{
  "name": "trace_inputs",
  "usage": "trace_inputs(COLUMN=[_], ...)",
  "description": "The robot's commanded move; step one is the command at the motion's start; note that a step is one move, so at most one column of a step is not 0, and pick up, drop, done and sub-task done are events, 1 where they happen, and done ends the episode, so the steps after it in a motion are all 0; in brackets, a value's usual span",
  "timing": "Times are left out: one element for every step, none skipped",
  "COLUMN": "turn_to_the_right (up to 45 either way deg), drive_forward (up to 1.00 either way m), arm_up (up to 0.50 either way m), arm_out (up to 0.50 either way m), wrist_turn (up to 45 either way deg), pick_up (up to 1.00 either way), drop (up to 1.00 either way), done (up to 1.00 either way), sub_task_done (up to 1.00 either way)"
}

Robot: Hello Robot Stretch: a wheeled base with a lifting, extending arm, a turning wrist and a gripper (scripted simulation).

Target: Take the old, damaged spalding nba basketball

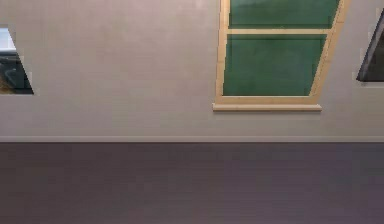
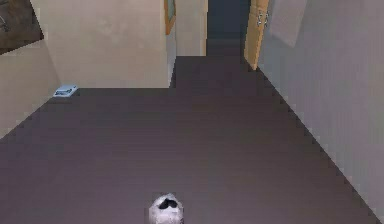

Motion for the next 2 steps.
trace_inputs(turn_to_the_right=[0.0,0.0], drive_forward=[0.0,0.0], arm_up=[0.1,0.0], arm_out=[0.0,0.0], wrist_turn=[0.0,0.0], pick_up=[0.0,0.0], drop=[0.0,0.0], done=[0.0,1.0], sub_task_done=[0.0,0.0])
